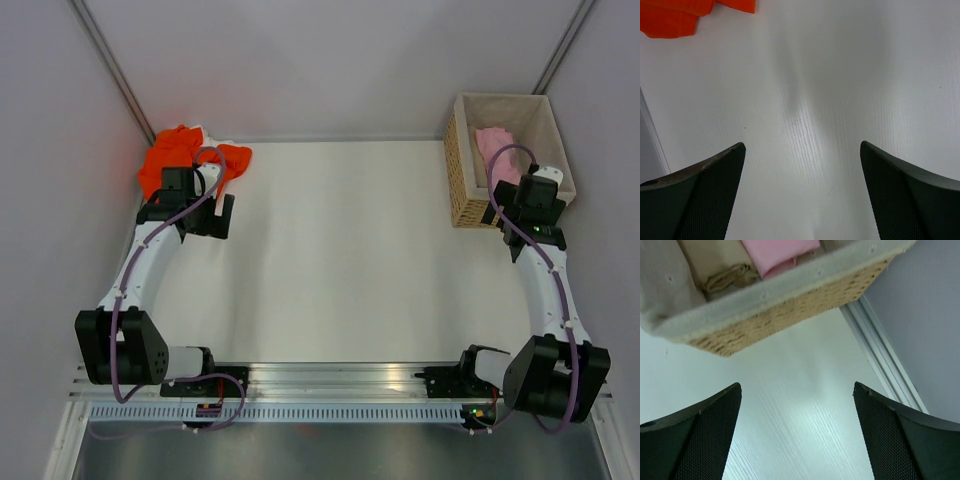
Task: Roll the t-shirts
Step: Place the rolled tshirt into the container
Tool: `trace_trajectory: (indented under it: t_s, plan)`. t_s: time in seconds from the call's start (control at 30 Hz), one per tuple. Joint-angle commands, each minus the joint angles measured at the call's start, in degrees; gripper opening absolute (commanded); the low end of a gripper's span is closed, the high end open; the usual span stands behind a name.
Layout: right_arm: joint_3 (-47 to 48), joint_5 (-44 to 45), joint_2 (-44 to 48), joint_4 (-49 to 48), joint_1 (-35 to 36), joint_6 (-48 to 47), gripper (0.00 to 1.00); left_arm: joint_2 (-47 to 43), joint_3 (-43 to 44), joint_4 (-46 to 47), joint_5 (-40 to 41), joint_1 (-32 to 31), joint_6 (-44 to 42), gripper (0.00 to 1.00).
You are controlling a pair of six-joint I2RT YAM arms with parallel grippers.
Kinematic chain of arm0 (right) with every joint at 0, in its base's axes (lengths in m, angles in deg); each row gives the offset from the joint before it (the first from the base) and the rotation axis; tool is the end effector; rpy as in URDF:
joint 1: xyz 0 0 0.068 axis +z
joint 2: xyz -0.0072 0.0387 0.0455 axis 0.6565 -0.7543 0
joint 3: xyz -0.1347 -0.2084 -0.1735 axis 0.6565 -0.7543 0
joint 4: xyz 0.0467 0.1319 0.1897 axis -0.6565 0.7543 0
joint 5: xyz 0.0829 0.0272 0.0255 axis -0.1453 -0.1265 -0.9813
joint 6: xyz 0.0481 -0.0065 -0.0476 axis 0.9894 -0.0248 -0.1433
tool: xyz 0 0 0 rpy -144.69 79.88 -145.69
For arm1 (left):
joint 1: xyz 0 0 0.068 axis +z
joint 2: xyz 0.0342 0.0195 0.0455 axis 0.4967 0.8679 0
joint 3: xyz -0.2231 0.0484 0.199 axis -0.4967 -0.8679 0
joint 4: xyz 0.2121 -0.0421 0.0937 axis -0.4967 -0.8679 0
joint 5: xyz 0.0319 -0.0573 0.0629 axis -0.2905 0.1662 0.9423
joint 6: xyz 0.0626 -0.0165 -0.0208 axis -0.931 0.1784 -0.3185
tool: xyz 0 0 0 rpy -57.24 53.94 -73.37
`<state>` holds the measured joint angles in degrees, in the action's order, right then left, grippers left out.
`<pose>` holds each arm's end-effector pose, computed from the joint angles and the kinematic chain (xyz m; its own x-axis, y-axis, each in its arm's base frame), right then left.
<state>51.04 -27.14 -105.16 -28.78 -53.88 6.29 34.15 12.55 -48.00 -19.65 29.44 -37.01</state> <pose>0.2328 -0.0673 0.3262 -0.5169 0.2537 -0.8176 0.4905 0.8705 -0.0400 0.2592 -0.0032 0.3135 -0.7453 0.2082 -0.6334 0.1812 0.9775 0.1081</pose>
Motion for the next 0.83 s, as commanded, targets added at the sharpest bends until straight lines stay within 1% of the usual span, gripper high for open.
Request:
trace_trajectory:
  t_s: [0.0,0.1,0.27,0.5,0.8]
  plan:
    - [-4.29,-2.13,5.48,-4.58,0.36,0.90,0.98,-2.22,-0.83,1.64,-0.11,0.16,3.16,1.00]
    - [-6.93,-2.66,6.63,-4.59,0.36,1.26,0.98,-3.45,-1.19,1.72,-0.37,0.16,2.98,1.00]
    - [-8.34,-3.62,6.54,-2.74,0.36,1.44,0.98,-5.21,-2.33,1.72,-0.72,0.25,2.89,1.00]
    - [-9.93,-5.73,9.27,-3.71,0.36,1.17,0.98,-7.67,-4.44,1.72,-1.60,0.16,3.24,1.00]
    - [-13.00,-6.70,13.22,-5.11,0.36,0.55,0.98,-8.55,-5.23,1.64,-2.48,0.16,3.07,1.00]
